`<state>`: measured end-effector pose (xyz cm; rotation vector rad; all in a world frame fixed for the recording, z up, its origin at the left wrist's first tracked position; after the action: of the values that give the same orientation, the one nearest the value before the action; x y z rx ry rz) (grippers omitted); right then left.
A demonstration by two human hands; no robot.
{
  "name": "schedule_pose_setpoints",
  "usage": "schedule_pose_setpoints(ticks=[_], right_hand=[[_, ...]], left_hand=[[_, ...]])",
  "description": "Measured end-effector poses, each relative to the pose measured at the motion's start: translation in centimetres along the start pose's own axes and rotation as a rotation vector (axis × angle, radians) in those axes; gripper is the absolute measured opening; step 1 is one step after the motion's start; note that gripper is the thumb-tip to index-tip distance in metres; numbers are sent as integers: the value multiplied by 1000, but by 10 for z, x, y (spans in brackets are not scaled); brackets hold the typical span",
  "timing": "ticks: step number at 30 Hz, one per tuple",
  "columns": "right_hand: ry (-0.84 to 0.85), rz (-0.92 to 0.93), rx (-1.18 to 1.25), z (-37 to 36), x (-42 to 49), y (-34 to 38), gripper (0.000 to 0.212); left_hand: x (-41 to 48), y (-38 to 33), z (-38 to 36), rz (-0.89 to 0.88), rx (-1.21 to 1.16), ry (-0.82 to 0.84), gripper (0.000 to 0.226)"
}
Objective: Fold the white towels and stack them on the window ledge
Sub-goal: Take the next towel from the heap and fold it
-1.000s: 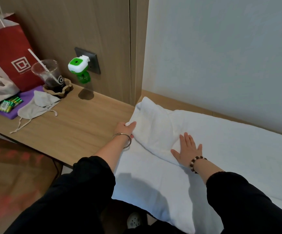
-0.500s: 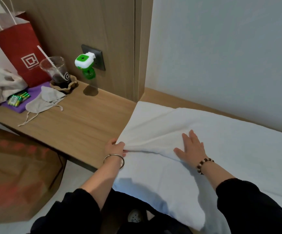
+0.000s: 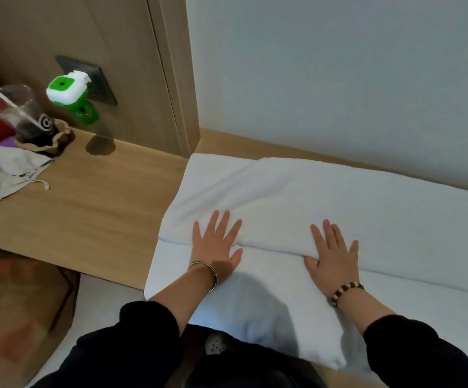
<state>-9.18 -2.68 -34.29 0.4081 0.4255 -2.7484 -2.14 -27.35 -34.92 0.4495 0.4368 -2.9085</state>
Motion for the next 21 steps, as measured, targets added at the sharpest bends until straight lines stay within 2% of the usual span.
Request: schedule_pose_setpoints(ticks=[3,6,13,18,19,21], right_hand=[[-43,-10,24,1,14,-3,87],[-67,-13,27,4,35,-10,87],[-101,-1,50,18,82,-21,68],[-119,31,72,24,86,-23,63],[-115,42,80,26,85,-25,61],[-100,66,121,37,81,-28,55]], left_hand=[[16,-2,5,4,0,-16,65],[38,-2,11,9,-3,-37,64],[81,-5,27,12,1,-115,54],[81,-4,35,27,-46,-180,55],[77,-4,43,30,-114,-230,53],[62,-3,68,-2,-195,-460,39]])
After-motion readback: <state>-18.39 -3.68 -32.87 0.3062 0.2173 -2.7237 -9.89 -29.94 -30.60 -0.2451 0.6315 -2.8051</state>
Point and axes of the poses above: each hand's wrist, its own x-axis towards the middle knuckle, its own z-axis out of the back of the hand, y = z × x, the point moved 7 cm from there along x, towards the middle knuckle, and after that the axes turned 13 degrees about -x, right-handed, at the moved point
